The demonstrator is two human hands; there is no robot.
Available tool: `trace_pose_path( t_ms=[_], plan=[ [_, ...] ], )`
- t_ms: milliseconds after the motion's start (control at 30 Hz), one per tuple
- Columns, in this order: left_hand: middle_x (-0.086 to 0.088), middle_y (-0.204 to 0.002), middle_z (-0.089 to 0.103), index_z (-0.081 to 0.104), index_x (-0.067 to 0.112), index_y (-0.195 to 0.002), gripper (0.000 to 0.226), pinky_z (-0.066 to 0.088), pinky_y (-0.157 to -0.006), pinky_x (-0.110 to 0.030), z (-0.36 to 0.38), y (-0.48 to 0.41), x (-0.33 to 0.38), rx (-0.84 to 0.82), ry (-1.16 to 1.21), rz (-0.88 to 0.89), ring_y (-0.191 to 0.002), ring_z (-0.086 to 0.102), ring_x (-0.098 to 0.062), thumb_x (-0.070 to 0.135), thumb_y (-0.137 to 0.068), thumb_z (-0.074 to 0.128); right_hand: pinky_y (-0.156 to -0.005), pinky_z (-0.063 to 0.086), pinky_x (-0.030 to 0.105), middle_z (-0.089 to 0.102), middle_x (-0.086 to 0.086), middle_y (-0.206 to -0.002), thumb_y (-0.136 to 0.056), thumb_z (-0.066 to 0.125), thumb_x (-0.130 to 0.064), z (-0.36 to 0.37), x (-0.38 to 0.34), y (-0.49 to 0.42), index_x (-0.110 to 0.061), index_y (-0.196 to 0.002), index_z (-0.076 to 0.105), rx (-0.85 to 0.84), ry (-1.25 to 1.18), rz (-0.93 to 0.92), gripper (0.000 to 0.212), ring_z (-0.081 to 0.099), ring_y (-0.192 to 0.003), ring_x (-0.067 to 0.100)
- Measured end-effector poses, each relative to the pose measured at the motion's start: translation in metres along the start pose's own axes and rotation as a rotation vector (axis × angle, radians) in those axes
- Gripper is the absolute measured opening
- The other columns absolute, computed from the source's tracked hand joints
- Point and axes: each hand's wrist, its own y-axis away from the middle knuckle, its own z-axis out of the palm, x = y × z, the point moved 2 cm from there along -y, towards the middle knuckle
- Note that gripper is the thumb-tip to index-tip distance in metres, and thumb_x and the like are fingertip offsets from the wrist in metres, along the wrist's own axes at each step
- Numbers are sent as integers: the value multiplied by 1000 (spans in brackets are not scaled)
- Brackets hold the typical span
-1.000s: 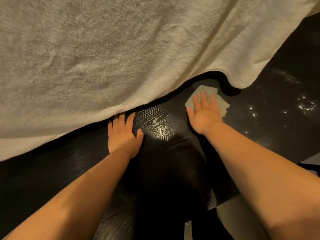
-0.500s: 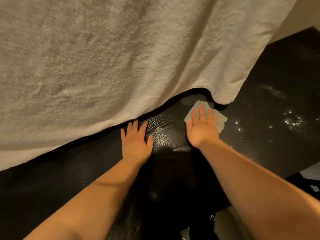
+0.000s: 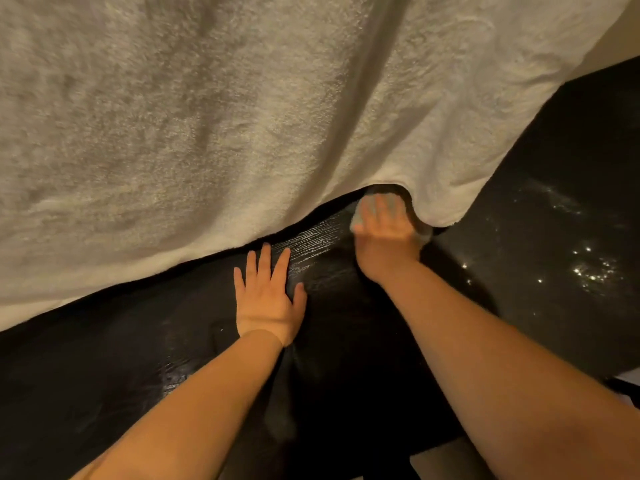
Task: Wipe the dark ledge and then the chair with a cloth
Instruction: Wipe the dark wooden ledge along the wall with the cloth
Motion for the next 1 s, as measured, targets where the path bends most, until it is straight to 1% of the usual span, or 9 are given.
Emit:
trace_pose_path(
  t_ms=[167, 267, 433, 567, 633, 733, 833, 900, 1000],
  plan=[
    [-5, -175, 11, 21, 34, -166, 75, 8, -129, -58, 0, -2, -1, 6, -3, 1, -162, 5, -31, 62, -97, 30, -123, 21, 53, 19, -1, -170, -101, 26, -49, 19, -2, 39, -32, -157, 31, -176, 16, -490, 59, 15, -155, 34],
    [-4, -176, 9, 20, 34, -166, 74, 7, -130, -57, 0, -1, 0, 6, 1, 3, -162, 3, -30, 62, -98, 31, -112, 39, 58, 30, 4, -166, -100, 47, -42, 14, 39, 14, -28, -154, 40, -43, 33, -251, 57, 32, -147, 40],
    [-4, -176, 8, 18, 35, -166, 76, 5, -130, -56, 0, -2, -2, -1, 7, 10, -162, 1, -30, 63, -96, 26, -114, 35, 55, 26, 9, -162, -102, 38, -37, 0, 29, 1, -21, -158, 28, -55, -24, 101, 59, 28, -144, 35],
    [-4, -176, 11, 22, 35, -166, 77, 6, -130, -56, -2, -2, 0, 11, 17, 1, -162, 3, -29, 63, -95, 26, -123, 20, 54, 21, 8, -168, -99, 13, -47, 9, -13, 40, -26, -155, 35, -188, 74, -373, 64, 12, -154, 37],
    [-4, -176, 11, 22, 35, -166, 76, 6, -130, -56, -1, -3, 0, 13, 10, -2, -162, 3, -29, 62, -95, 27, -123, 20, 49, 20, 0, -169, -103, 21, -46, 8, 5, 50, -31, -156, 35, -206, 42, -511, 57, 16, -155, 32],
    [-4, -175, 13, 22, 35, -166, 75, 7, -130, -56, 0, -2, -1, 11, 17, 7, -162, 4, -29, 61, -96, 30, -104, 46, 51, 35, 2, -158, -102, 40, -43, 3, 51, 41, -33, -145, 42, -105, 22, -315, 45, 43, -136, 37],
    [-5, -175, 15, 24, 35, -165, 74, 9, -130, -56, 1, -3, -2, 24, 9, 8, -161, 7, -30, 61, -97, 32, -96, 51, 48, 32, 3, -162, -99, 43, -44, -6, 67, 36, -28, -143, 42, -9, 18, -117, 47, 54, -120, 39],
    [-6, -174, 17, 25, 34, -165, 74, 11, -129, -57, 2, -2, -4, 29, 3, 8, -161, 9, -31, 60, -97, 33, -108, 40, 51, 27, 8, -164, -101, 35, -49, -3, 50, 46, -30, -151, 36, -69, 2, -92, 53, 46, -132, 39],
    [-6, -174, 19, 28, 33, -165, 73, 12, -129, -57, 1, -1, -2, 47, 6, 13, -161, 11, -32, 60, -97, 33, -123, 15, 48, 33, 12, -164, -102, 27, -50, 14, 27, 76, -26, -155, 40, -99, 36, -387, 59, 22, -149, 37]
  ],
)
